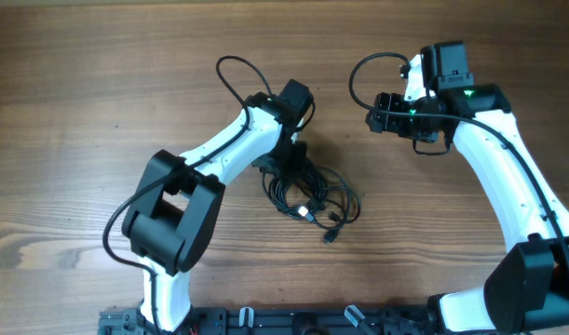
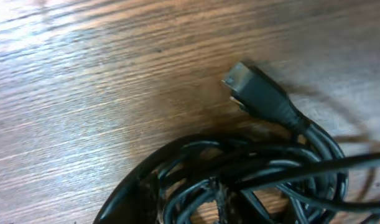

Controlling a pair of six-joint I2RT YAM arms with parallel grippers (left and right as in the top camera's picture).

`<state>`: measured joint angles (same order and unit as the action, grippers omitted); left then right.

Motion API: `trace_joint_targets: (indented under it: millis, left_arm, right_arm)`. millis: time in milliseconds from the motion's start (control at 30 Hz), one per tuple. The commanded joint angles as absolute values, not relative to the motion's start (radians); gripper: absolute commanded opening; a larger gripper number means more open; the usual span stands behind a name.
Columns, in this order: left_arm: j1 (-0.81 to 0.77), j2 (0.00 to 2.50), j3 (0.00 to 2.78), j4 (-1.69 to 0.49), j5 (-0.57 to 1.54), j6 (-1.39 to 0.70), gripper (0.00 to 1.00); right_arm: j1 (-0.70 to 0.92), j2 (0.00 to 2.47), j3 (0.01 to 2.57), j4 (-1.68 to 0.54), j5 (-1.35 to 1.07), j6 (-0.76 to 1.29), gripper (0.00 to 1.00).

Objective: Untangle cables

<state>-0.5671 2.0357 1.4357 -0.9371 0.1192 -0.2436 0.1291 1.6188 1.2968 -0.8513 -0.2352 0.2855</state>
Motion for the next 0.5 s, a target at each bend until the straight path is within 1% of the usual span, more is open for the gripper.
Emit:
trace_joint_targets:
  millis: [0, 67, 100, 133, 233, 300, 333, 367, 467]
  left_arm:
    - [-0.565, 2.073, 1.422, -0.931, 0.186, -0.160, 0.29]
    - [-0.565, 2.075, 1.407, -0.905, 0.187, -0.141, 0.35]
    - [-0.567, 2.075, 1.367, -0.849, 0.190, -0.126, 0.41]
    - [-0.567, 2.075, 1.332, -0.808, 0.190, -0.117, 0.44]
    - [-0.567, 2.075, 1.234, -0.707, 0.190, -0.112, 0.43]
    - [-0.567, 2.075, 1.202, -0.666, 0.190, -0.112, 0.33]
    - [-0.567, 2.075, 1.197, -0.655, 0.189, -0.112, 0.21]
    - [-0.567, 2.075, 1.197, -0.645, 0.190, -0.113, 0.04]
    - [-0.562, 2.074, 1.206, -0.635, 0.186, -0.187, 0.04]
  right_arm:
    - [0.130, 1.633, 1.301, -0.849, -0.245, 0.269, 0.79]
    - [0.130, 1.633, 1.301, -0.848, -0.245, 0.269, 0.79]
    - [0.130, 1.633, 1.301, -0.849, -0.245, 0.265, 0.79]
    - [0.130, 1.633, 1.301, -0.850, -0.245, 0.265, 0.79]
    - [0.133, 1.633, 1.301, -0.846, -0.272, 0.262, 0.79]
    - [0.133, 1.633, 1.301, -0.845, -0.275, 0.261, 0.79]
    - [0.133, 1.633, 1.301, -0.845, -0.275, 0.261, 0.79]
    - [0.133, 1.633, 1.301, -0.846, -0.275, 0.261, 0.79]
    - [0.133, 1.633, 1.301, -0.846, -0.309, 0.235, 0.79]
